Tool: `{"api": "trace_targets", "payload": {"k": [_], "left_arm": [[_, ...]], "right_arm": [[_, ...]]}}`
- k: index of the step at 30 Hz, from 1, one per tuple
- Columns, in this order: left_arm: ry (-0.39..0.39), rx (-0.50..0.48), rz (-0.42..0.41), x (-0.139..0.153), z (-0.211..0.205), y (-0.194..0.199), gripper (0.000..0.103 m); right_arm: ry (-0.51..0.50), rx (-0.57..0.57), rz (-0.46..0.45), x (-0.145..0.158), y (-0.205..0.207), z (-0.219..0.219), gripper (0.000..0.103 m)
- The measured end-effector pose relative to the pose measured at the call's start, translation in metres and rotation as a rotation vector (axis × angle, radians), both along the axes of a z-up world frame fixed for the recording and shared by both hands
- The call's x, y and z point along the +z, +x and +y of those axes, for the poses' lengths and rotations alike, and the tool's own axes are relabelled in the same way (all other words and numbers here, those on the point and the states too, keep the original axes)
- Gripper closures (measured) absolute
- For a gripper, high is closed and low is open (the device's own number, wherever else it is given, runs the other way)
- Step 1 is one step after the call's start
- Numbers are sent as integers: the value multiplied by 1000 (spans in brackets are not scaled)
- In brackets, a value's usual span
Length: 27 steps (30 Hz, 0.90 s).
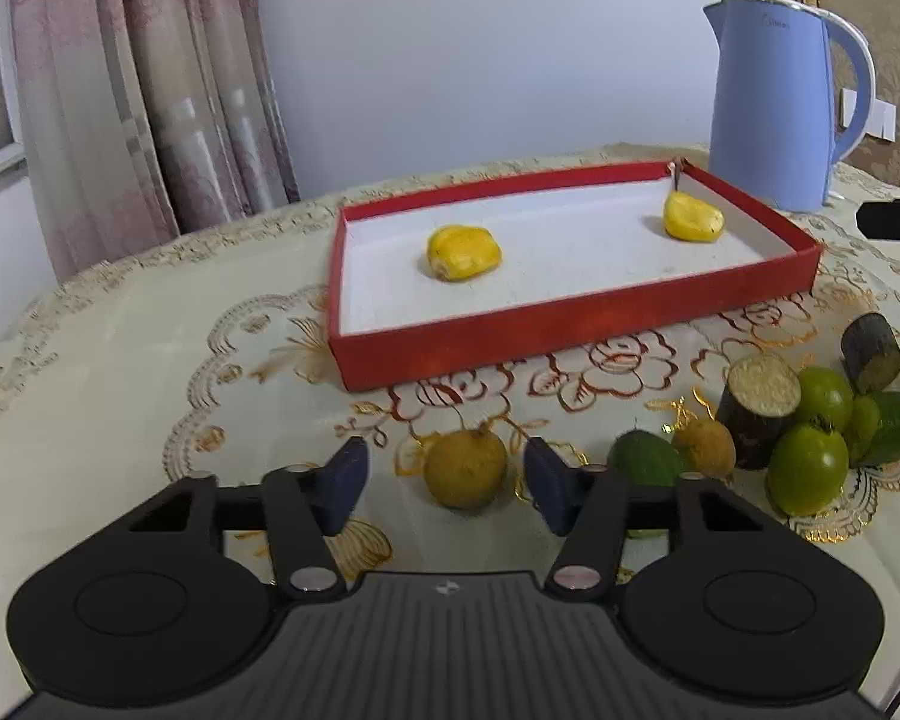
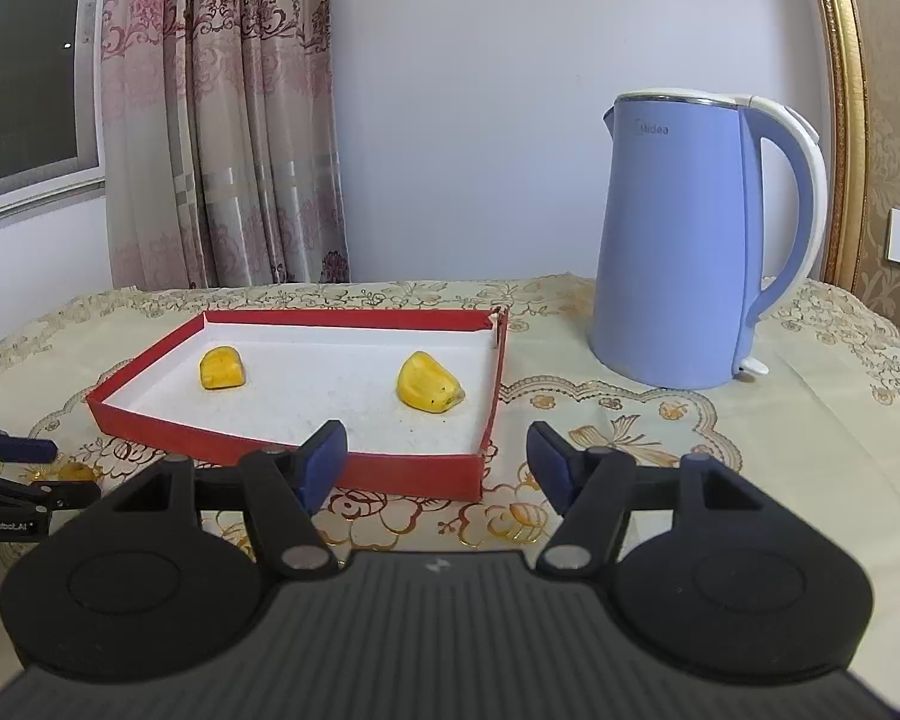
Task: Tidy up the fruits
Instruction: 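Grasp the brown round fruit with the left tool while the right tool reaches the eggplant slice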
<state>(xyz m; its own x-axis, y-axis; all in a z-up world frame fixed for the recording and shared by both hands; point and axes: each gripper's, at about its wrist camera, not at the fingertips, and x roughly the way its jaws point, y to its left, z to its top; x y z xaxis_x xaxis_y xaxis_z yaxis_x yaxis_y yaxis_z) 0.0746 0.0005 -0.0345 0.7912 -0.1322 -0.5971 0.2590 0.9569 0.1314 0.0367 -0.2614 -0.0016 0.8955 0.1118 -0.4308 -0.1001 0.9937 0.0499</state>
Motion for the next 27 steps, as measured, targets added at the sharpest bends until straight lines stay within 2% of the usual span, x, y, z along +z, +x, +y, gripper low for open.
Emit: {"api": "trace_targets", "payload": {"k": [10,16,23,27], "left_arm": [[-65,-37,21,-3,-1,3,75],[-78,-3,3,-2,4,2,75],[-119,49,-54,8,17,-1,75],[-129,49,-52,9,18,-1,75]], "right_arm": [[-55,49,4,2,-3,5,39],[-169,77,0,2,-9,3,39],[-207,165,57,-7,-9,2,41],[-241,243,89,-13,-11,7,42]]}}
